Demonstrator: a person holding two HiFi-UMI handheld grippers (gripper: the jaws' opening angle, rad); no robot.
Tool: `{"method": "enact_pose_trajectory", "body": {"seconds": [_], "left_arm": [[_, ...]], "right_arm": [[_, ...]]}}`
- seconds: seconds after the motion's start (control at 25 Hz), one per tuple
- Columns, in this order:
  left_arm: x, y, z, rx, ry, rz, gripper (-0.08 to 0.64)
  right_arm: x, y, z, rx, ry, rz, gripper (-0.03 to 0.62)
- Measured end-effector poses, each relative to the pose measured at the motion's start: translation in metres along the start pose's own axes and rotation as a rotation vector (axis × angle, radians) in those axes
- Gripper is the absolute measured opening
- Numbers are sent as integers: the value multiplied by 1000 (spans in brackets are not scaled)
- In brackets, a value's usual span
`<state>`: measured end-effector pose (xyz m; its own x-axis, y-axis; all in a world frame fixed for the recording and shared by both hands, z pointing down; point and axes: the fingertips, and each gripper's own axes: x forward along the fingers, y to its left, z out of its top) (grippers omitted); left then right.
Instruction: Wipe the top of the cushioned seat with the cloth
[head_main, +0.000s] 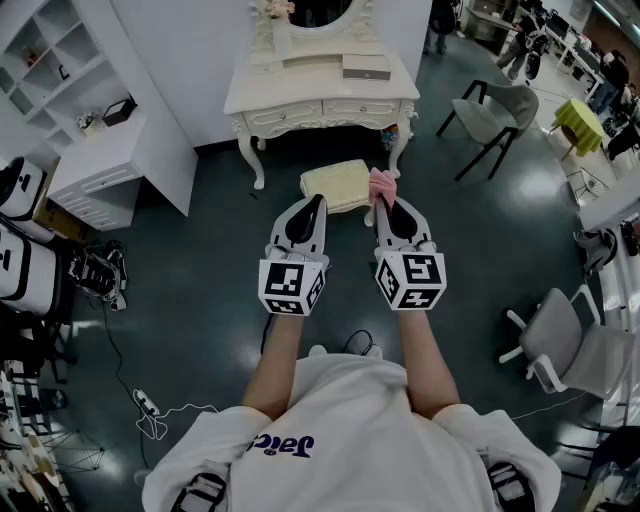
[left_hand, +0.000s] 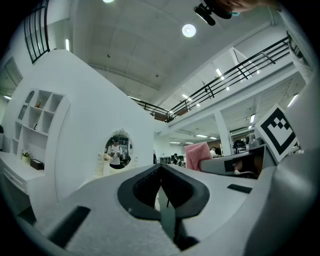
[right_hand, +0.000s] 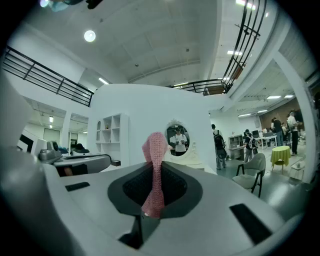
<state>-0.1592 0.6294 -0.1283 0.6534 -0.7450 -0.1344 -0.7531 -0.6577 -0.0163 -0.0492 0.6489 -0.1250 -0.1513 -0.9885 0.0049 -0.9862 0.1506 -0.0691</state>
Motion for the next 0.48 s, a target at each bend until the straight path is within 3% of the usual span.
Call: {"method": "enact_pose_trajectory", "body": {"seconds": [0.48], "left_arm": [[-24, 41, -12, -38, 32, -7, 15]], "right_arm": [[5, 39, -7, 35, -37, -45, 25]]}}
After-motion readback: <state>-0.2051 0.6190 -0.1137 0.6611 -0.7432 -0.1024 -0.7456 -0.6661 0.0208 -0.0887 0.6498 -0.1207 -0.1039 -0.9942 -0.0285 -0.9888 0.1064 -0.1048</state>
